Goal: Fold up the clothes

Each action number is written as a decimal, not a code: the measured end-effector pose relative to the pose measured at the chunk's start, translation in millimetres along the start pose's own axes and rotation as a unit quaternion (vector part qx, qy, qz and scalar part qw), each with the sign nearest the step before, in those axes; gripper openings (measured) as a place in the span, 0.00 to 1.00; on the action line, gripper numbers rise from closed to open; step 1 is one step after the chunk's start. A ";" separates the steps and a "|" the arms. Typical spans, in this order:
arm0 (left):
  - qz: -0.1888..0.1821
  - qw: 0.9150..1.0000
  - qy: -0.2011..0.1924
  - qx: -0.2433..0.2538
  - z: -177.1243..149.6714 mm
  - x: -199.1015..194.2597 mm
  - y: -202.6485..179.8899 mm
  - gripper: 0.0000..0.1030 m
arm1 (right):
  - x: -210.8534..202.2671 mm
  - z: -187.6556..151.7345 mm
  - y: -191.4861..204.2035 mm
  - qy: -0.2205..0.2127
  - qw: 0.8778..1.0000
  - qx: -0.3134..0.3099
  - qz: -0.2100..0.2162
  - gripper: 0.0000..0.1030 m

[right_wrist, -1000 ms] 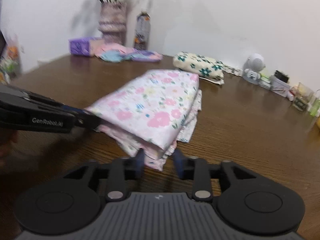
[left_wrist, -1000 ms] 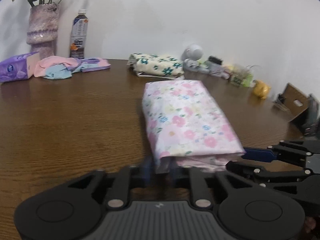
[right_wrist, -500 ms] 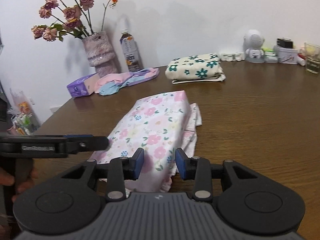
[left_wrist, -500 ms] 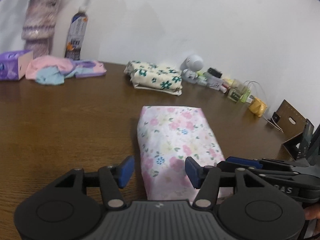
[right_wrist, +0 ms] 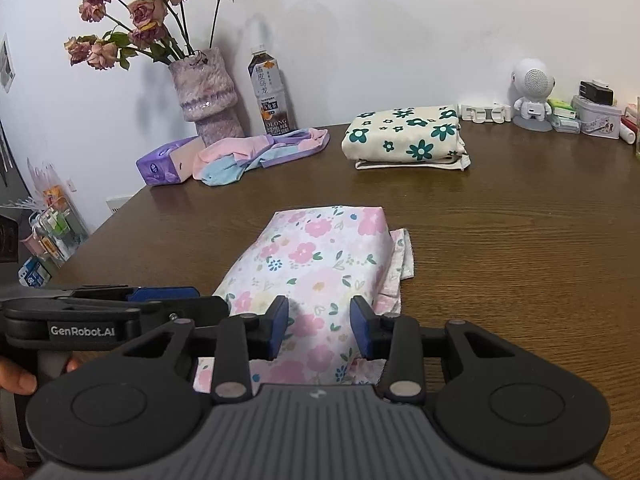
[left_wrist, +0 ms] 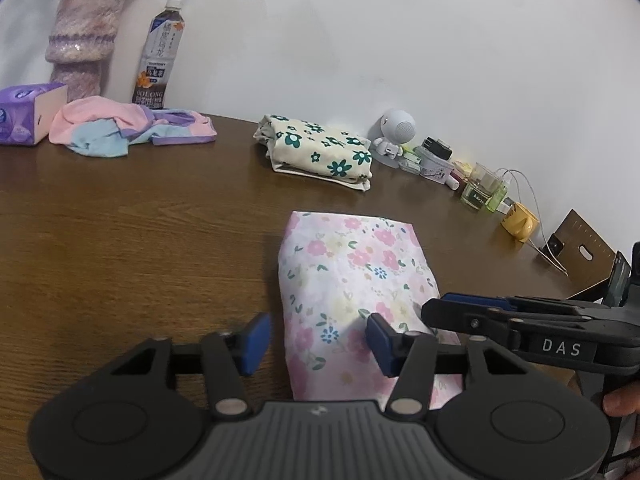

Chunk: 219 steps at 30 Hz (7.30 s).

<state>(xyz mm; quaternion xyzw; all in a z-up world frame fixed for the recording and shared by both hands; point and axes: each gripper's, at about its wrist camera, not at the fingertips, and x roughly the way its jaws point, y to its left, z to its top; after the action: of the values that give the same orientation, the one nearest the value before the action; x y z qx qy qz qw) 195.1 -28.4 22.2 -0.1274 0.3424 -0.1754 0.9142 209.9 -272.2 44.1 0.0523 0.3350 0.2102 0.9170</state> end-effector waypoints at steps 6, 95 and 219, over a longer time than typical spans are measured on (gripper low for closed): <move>-0.011 1.000 0.008 -0.008 -0.2 3.2 0.7 0.33 | -2.5 -5.7 -2.9 -0.007 1.000 0.012 0.009 0.22; -0.075 0.983 0.045 -0.162 26.2 40.4 48.4 0.19 | 11.5 -7.6 -54.5 -0.014 0.978 0.208 0.029 0.18; -0.088 0.987 0.060 -0.118 -19.6 -40.1 25.6 0.60 | 24.7 -1.1 -91.7 0.057 0.978 0.147 0.136 0.51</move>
<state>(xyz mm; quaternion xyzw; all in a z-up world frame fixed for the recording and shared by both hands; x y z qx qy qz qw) 159.7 8.9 22.2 -0.2531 0.4026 -0.2208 0.8515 258.4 -345.0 6.9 0.2191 0.4036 0.2841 0.8416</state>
